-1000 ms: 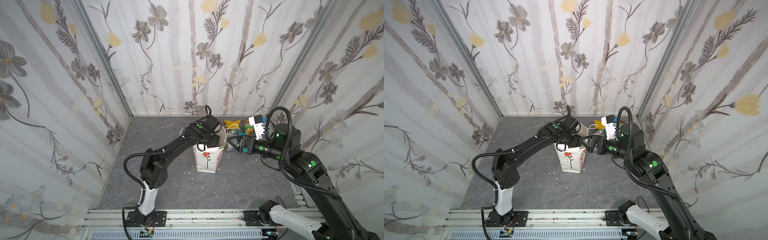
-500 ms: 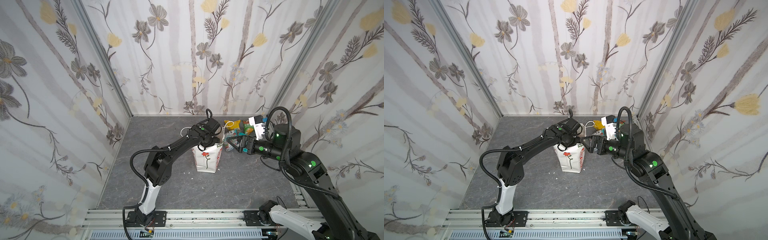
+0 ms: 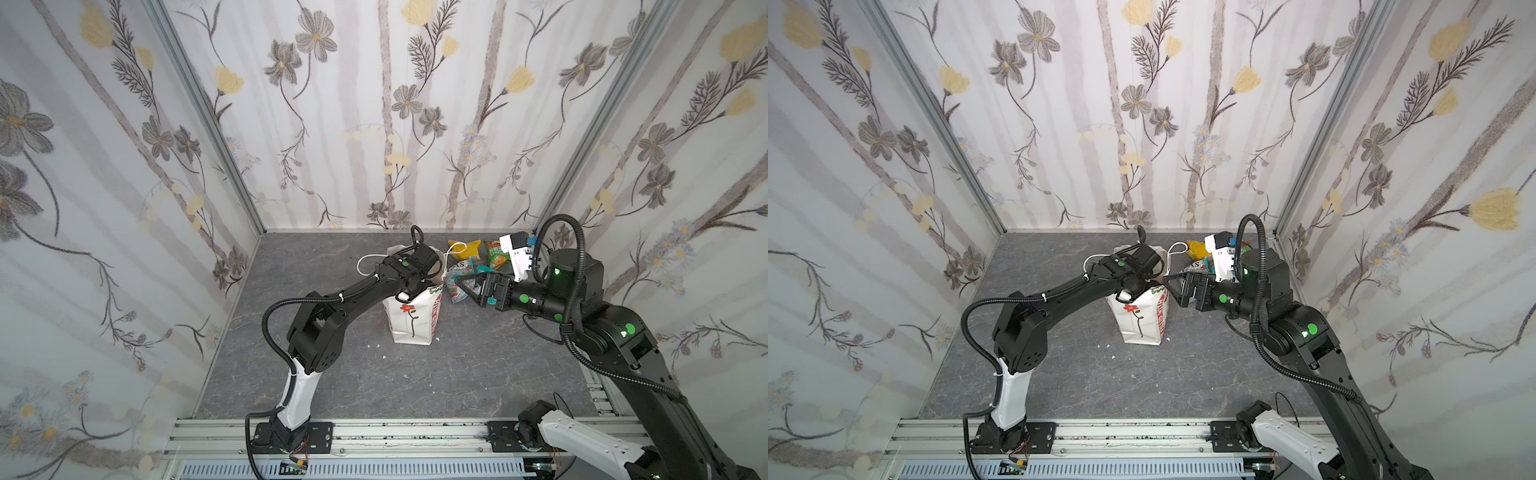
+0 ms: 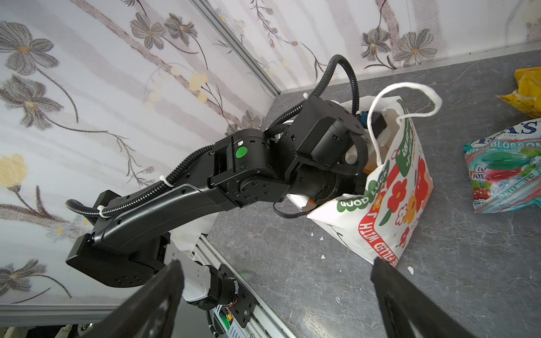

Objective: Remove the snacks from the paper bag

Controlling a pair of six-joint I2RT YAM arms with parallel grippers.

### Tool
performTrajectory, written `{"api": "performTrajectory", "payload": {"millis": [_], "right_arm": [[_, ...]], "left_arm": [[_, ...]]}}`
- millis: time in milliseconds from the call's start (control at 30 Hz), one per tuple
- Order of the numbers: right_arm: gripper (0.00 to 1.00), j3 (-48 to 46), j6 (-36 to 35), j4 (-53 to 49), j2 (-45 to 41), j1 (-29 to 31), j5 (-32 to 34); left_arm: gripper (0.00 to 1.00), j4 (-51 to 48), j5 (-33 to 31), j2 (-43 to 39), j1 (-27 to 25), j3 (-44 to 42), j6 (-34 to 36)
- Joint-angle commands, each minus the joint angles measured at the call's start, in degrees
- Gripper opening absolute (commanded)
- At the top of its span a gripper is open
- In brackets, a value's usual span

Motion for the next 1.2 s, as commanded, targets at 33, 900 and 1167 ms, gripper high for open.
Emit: {"api": "performTrajectory", "payload": {"millis": [33, 900, 1167], "right_arm": [[0.99, -0.14, -0.80, 0.74, 0.15, 0.04, 0.46], [0.99, -2.46, -1.07, -0.38, -1.27, 0.01, 2.78], [0.99, -3.79, -0.79, 0.23, -0.14, -0.14, 7.48]], "left_arm": [[0.80, -2.56, -1.10, 2.48, 0.19, -0.28, -0.80], [0.09, -4.12, 3.40, 8.56, 0.04, -1.79, -3.69], [0.00, -6.43, 3.39, 6.72, -0.01, 1.03, -3.35]]}}
